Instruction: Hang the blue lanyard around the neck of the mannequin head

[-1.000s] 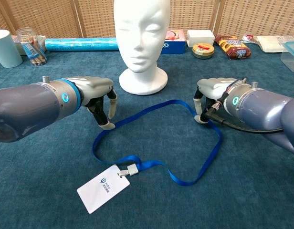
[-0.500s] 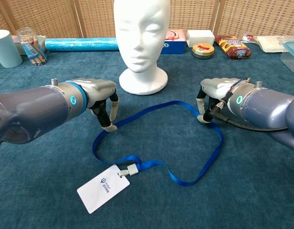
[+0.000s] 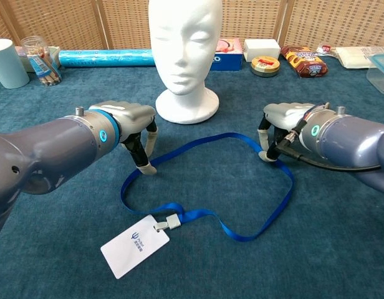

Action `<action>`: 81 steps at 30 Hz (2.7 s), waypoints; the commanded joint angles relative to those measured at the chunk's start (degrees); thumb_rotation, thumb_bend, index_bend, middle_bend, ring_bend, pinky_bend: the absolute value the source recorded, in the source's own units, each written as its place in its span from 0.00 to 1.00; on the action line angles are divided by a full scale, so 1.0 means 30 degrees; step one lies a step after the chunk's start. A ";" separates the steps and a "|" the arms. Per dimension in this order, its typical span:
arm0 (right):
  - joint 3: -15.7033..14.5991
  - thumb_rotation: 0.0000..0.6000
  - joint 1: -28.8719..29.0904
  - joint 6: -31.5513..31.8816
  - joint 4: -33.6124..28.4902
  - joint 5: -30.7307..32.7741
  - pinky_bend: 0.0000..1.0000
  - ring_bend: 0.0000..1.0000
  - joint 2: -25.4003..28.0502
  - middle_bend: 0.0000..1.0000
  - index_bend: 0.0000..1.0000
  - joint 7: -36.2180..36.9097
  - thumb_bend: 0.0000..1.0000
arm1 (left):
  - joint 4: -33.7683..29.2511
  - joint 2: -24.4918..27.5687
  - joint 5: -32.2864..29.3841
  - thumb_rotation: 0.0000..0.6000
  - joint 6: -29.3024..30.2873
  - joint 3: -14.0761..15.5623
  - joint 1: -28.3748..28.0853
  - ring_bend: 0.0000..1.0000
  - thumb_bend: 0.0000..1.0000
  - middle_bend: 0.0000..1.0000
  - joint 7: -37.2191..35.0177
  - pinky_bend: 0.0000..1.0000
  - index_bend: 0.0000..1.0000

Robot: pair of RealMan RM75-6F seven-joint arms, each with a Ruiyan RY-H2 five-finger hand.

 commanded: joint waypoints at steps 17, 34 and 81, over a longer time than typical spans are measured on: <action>-0.0042 0.91 -0.0033 -0.0422 0.0147 0.0244 1.00 1.00 0.0149 0.98 0.58 0.0425 0.47 | 0.0870 -0.0421 0.0019 0.92 0.0123 -0.0089 0.0034 1.00 0.16 1.00 0.0648 1.00 0.63; -0.0055 0.91 0.0077 -0.0408 0.0421 0.0461 1.00 1.00 0.0116 0.98 0.57 0.0479 0.48 | 0.0980 -0.0414 -0.0441 0.91 -0.0218 -0.0532 -0.0015 1.00 0.33 1.00 0.1251 1.00 0.63; -0.0235 0.91 -0.0086 -0.0909 0.0106 0.0812 1.00 1.00 0.0659 0.98 0.57 0.1210 0.49 | 0.0878 -0.0200 -0.0771 0.91 -0.0142 -0.0343 0.0013 1.00 0.36 1.00 0.1553 1.00 0.49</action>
